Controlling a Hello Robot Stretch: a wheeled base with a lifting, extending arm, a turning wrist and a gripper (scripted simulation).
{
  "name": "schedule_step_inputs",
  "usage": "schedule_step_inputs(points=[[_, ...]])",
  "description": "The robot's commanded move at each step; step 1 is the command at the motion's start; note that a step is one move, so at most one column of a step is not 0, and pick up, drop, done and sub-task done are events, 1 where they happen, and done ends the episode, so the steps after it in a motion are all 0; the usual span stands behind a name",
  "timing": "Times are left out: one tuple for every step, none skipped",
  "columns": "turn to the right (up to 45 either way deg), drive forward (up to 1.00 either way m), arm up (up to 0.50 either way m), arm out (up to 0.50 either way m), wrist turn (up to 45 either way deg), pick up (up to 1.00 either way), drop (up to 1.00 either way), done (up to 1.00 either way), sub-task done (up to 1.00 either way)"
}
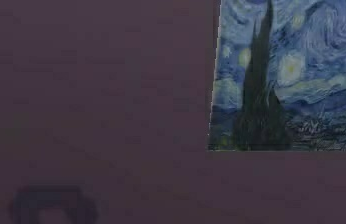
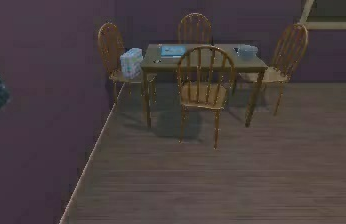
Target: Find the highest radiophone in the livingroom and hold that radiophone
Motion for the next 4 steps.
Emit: schedule_step_inputs(points=[[45.0,0.0,0.0,0.0,0.0,0.0,0.0,0.0,0.0],[45.0,0.0,0.0,0.0,0.0,0.0,0.0,0.0,0.0],[3.0,0.0,0.0,0.0,0.0,0.0,0.0,0.0,0.0],[0.0,0.05,0.0,0.0,0.0,0.0,0.0,0.0,0.0]])
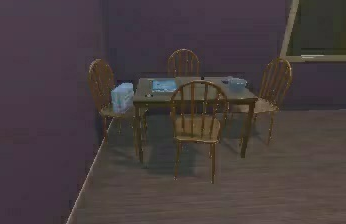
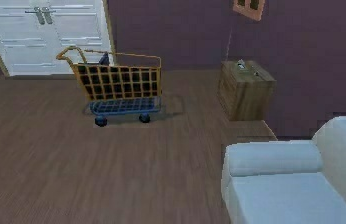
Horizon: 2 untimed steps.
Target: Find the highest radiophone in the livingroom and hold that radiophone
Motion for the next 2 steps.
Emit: schedule_step_inputs(points=[[45.0,0.0,0.0,0.0,0.0,0.0,0.0,0.0,0.0],[42.0,0.0,0.0,0.0,0.0,0.0,0.0,0.0,0.0]])
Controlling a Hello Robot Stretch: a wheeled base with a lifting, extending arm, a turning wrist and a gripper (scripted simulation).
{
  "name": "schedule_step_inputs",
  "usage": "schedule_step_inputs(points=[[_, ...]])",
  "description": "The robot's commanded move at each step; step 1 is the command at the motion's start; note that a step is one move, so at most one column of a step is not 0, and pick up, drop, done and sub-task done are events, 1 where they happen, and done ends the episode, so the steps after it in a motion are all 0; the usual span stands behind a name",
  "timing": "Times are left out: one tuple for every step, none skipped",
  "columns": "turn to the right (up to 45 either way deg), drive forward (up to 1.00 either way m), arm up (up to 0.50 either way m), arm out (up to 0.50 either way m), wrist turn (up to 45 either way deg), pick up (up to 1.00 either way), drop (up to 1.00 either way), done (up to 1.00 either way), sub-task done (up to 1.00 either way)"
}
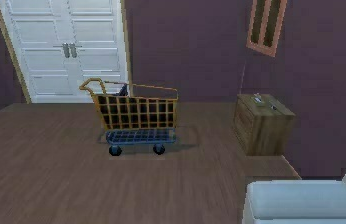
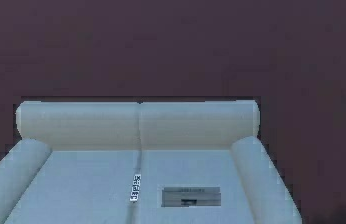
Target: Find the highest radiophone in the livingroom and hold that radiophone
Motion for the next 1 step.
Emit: schedule_step_inputs(points=[[0.0,0.3,0.0,0.0,0.0,0.0,0.0,0.0,0.0]])
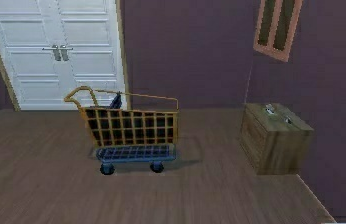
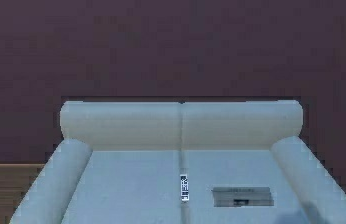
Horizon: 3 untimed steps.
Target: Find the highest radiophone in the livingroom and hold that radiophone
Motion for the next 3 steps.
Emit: schedule_step_inputs(points=[[45.0,0.0,0.0,0.0,0.0,0.0,0.0,0.0,0.0],[-45.0,0.0,0.0,0.0,0.0,0.0,0.0,0.0,0.0],[-45.0,0.0,0.0,0.0,0.0,0.0,0.0,0.0,0.0]])
